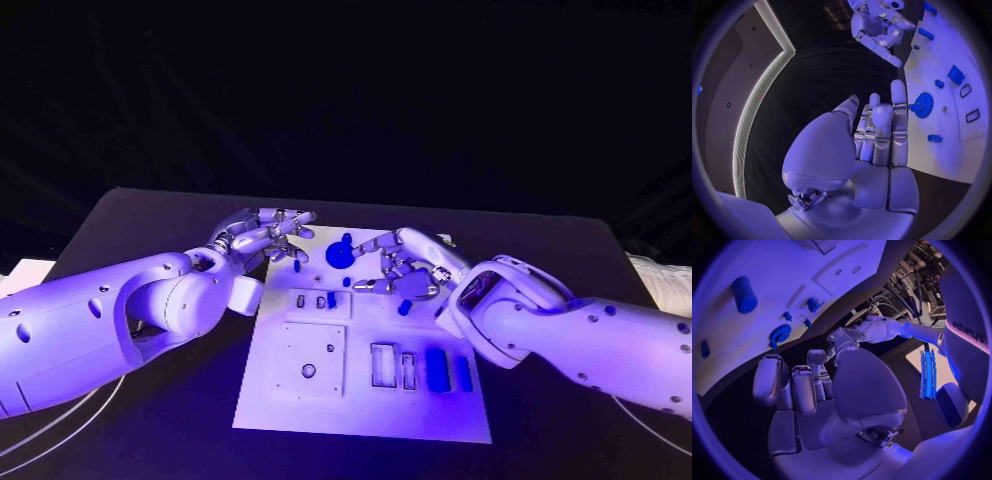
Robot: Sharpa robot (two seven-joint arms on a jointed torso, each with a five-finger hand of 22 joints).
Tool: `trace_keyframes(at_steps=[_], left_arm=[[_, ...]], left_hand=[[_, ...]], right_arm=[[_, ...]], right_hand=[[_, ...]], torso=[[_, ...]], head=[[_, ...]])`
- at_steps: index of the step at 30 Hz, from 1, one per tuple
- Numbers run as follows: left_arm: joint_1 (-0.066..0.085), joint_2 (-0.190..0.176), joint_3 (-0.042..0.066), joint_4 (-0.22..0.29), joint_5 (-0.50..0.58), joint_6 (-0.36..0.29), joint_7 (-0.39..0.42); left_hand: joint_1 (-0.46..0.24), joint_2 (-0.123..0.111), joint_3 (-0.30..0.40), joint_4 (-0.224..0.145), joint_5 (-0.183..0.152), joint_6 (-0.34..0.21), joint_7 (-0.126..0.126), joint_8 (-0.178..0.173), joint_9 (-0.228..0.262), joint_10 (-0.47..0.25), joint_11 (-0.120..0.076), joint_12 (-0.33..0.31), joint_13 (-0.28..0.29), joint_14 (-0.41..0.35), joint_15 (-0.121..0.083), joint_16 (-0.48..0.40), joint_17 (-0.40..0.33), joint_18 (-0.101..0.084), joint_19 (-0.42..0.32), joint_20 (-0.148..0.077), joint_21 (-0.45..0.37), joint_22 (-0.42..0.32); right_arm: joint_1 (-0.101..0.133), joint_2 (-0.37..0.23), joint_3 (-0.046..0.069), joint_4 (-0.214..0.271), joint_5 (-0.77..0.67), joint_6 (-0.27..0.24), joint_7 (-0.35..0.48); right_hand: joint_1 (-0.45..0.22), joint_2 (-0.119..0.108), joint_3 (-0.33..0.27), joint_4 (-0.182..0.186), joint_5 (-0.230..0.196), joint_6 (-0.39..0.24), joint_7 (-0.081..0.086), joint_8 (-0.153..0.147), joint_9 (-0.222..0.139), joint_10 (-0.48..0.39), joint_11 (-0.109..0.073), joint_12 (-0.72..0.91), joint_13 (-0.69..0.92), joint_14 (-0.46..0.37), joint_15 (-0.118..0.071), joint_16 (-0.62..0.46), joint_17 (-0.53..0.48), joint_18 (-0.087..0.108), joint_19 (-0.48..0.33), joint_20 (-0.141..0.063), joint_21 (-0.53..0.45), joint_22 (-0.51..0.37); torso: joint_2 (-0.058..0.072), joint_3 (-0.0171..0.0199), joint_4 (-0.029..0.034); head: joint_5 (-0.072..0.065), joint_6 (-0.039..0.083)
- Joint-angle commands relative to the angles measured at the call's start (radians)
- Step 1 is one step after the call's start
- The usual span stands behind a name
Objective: Assemble the parts on the task board
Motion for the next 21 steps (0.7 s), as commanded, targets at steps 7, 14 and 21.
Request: trace_keyframes(at_steps=[7, 14, 21], left_arm=[[0.002, 0.008, 0.001, -0.028, -0.227, 0.084, -0.373], [0.023, 0.035, 0.001, -0.062, -0.5, 0.243, -0.59], [0.036, 0.084, 0.001, -0.094, -0.778, 0.355, -0.696]], left_hand=[[-0.037, 0.046, -0.048, 0.034, -0.002, 0.02, -0.028, 0.091, 0.046, -0.111, -0.029, 0.475, 0.393, 0.128, -0.016, 0.46, 0.488, -0.069, 0.152, -0.029, 0.529, 0.612], [-0.14, 0.038, -0.123, 0.12, -0.008, 0.029, -0.046, 0.168, 0.09, -0.148, -0.036, 0.546, 0.456, 0.124, -0.02, 0.456, 0.483, -0.066, 0.122, -0.022, 0.546, 0.621], [-0.207, 0.059, -0.21, 0.129, -0.044, 0.035, -0.066, 0.239, 0.14, -0.093, -0.053, 0.64, 0.556, 0.156, -0.034, 0.508, 0.553, -0.087, 0.178, -0.032, 0.634, 0.754]], right_arm=[[0.058, -0.126, 0.001, 0.054, 0.388, -0.011, 0.146], [0.075, -0.154, 0.001, 0.026, 0.456, 0.011, 0.124], [0.078, -0.148, 0.0, -0.014, 0.455, 0.04, 0.086]], right_hand=[[0.029, 0.033, -0.012, -0.009, 0.072, 0.016, -0.008, 0.018, 0.004, 0.019, -0.01, 0.028, 0.014, 0.07, -0.003, 0.01, 0.128, 0.001, 0.013, -0.002, 0.009, 0.027], [0.021, 0.038, -0.021, -0.004, 0.082, 0.019, -0.009, 0.02, 0.005, 0.003, -0.011, 0.005, -0.011, 0.061, -0.005, -0.01, 0.097, 0.006, -0.001, -0.004, -0.005, -0.002], [0.018, 0.04, -0.031, -0.002, 0.094, 0.022, -0.011, 0.021, 0.005, -0.006, -0.013, -0.01, -0.03, 0.057, -0.006, -0.022, 0.081, 0.009, -0.008, -0.006, -0.014, -0.016]], torso=[[-0.031, 0.0116, -0.0123], [-0.049, 0.0267, -0.0175], [-0.058, 0.0299, -0.0246]], head=[[0.005, -0.004], [0.017, -0.018], [0.022, -0.026]])
